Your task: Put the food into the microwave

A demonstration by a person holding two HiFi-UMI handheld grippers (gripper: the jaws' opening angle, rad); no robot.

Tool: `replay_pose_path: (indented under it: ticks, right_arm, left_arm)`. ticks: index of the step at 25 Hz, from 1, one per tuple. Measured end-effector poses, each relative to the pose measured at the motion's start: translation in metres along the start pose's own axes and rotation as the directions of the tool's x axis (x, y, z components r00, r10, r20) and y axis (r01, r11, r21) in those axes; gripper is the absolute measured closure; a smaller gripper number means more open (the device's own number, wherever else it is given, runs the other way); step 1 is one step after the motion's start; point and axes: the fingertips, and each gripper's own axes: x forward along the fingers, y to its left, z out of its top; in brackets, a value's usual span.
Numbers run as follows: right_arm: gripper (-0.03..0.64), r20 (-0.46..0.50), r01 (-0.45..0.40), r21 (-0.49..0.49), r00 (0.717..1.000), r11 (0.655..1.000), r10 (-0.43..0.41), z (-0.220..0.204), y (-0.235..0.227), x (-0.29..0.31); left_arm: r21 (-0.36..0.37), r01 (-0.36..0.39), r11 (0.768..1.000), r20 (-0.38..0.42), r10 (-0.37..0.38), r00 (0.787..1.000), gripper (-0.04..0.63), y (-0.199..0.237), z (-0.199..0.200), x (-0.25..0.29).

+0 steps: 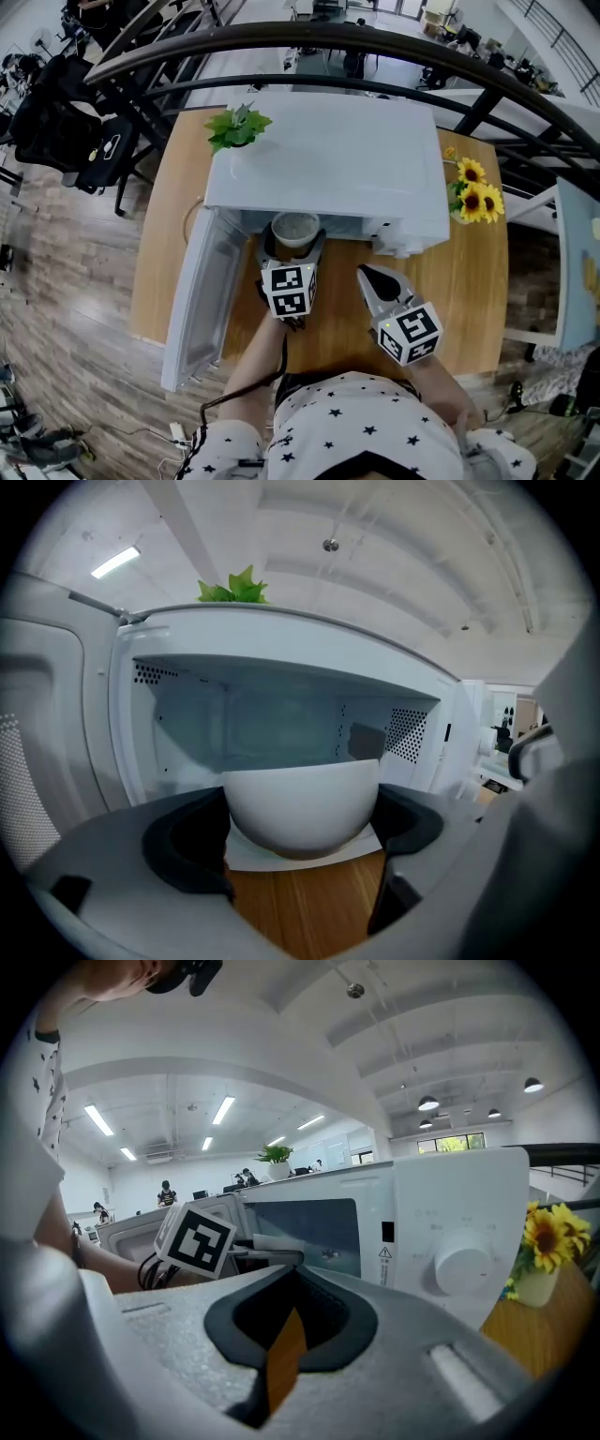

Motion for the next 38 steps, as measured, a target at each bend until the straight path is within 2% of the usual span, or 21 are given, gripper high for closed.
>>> replay_pose_path:
  ticks: [15, 29, 38]
  right_arm:
    - [0.611, -0.021, 0.001, 0.007, 1.0, 1.0, 0.0, -0.005, -0.004, 0.009]
    - [0.611, -0.032, 0.0, -0.002, 0.999, 1.0, 0.0, -0.004, -0.01, 0.013]
    - [0.611, -0.026, -0.004, 0.002, 1.0, 1.0, 0.004, -0.003, -0.006, 0.012]
  left_arm:
    - [0.048, 0.002, 0.999, -0.085, 0.002, 0.996, 0.137, 0.007, -0.017, 0.049]
    - [0.078, -0.018, 0.997, -0.094, 0.025, 0.995, 0.137, 0.012, -0.012, 0.073]
    - [0.104, -0.024, 0.994, -0.104, 0.035, 0.994, 0.137, 0.013, -0.019, 0.068]
